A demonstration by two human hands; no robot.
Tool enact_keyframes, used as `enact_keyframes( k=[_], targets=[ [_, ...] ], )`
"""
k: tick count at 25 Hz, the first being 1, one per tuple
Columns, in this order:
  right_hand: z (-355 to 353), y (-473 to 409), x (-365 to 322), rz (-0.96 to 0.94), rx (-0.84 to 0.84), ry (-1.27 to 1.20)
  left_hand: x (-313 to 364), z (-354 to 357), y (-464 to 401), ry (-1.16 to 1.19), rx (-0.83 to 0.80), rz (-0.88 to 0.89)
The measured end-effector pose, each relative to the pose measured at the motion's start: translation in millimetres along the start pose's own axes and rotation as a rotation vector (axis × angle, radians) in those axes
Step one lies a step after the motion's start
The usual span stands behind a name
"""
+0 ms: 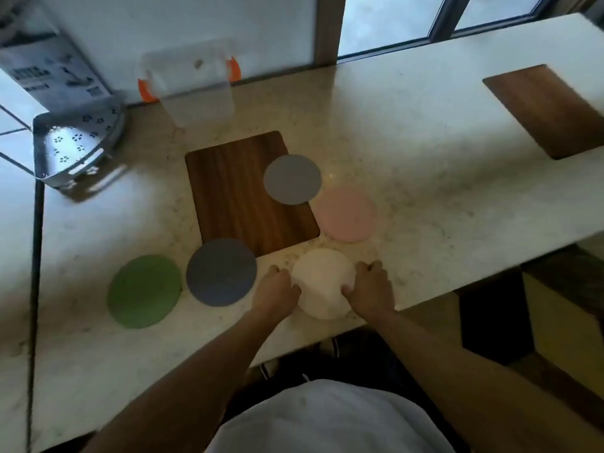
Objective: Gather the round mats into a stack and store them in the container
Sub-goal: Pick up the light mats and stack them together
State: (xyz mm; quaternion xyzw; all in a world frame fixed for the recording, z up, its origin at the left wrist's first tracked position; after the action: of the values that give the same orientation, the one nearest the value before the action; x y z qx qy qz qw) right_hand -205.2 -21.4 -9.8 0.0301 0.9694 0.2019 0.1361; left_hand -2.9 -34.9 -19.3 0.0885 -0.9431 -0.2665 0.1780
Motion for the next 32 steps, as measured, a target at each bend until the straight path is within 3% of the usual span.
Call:
enact_keyframes(
  k=[7,15,21,32],
  targets=[
    [17,5,-3,0.128,0.099,-0.232,-2,12,6,0.094,0.029,0.044],
    [21,3,13,0.269,0.294,-0.546,-13,2,-5,0.482,0.065,-0.230],
    [-7,-26,35,0.117,0.307,-0.764,-6,-6,-23,0.607,0.064,-0.283],
    [-74,-156,71,-0.058,0.330,-0.657,71,-33,-97,0.695,0.184,-0.372]
  ],
)
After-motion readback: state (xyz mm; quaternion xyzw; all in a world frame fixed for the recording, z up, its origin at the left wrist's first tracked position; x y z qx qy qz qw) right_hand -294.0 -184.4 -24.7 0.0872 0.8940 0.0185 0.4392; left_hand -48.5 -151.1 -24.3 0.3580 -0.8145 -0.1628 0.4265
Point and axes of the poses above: each hand's wrist, its own y-axis away from the middle knuckle, its own z-axis out of the palm, x = y × z, the point moved 4 cm from there along -y, towards the middle knuckle, and after that the axes turned 9 degrees about -z, right-handed, at the moved point
